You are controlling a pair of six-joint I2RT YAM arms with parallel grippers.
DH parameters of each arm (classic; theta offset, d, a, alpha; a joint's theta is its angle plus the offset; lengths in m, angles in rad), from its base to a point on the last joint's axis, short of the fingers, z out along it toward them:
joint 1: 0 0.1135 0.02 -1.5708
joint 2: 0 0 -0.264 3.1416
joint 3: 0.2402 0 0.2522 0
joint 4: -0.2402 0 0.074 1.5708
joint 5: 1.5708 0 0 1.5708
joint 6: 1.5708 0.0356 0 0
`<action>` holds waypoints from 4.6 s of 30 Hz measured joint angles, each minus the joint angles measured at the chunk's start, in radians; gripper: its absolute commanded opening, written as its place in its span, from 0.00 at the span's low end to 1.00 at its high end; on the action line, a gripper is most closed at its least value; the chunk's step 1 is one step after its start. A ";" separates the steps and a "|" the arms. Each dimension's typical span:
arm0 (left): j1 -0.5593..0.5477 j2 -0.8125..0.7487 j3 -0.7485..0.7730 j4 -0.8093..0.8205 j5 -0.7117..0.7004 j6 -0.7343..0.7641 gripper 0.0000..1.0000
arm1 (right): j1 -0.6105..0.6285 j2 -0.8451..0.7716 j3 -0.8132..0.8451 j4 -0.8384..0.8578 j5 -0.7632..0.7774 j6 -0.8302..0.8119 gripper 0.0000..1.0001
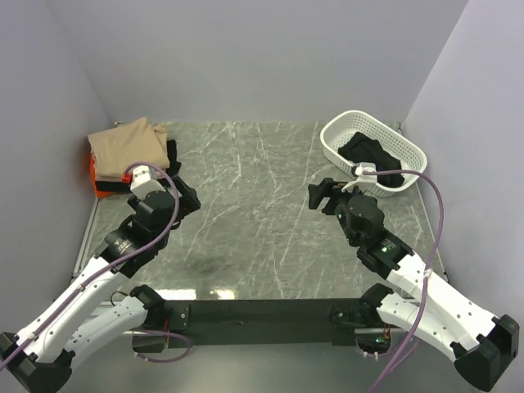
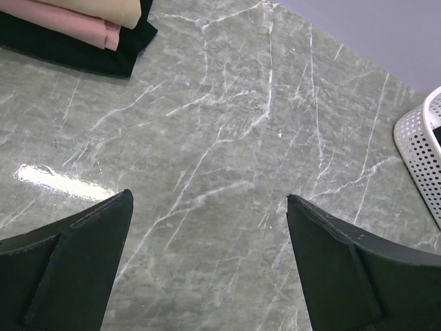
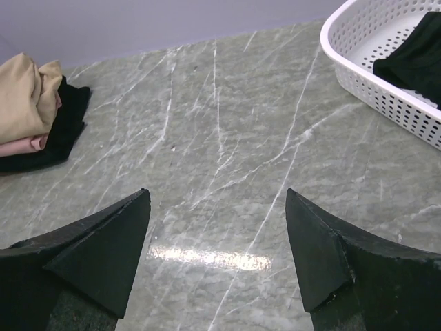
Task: Fold and stack the t-shirts
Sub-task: Grab the tshirt from the pile, then move the tshirt to the center of the board
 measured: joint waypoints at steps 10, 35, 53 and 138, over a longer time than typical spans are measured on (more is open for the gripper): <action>-0.011 0.028 0.000 0.000 0.000 0.000 0.99 | 0.000 0.032 0.000 -0.012 0.024 -0.002 0.87; -0.042 -0.016 0.000 -0.016 0.001 -0.002 0.99 | -0.628 0.700 0.555 -0.224 -0.103 -0.040 0.87; -0.060 -0.016 0.000 -0.023 0.000 -0.002 0.99 | -0.829 0.895 0.577 -0.310 -0.121 -0.024 0.83; -0.095 -0.036 0.000 -0.068 -0.100 -0.045 0.99 | 0.127 0.437 0.836 -0.212 -0.593 -0.161 0.24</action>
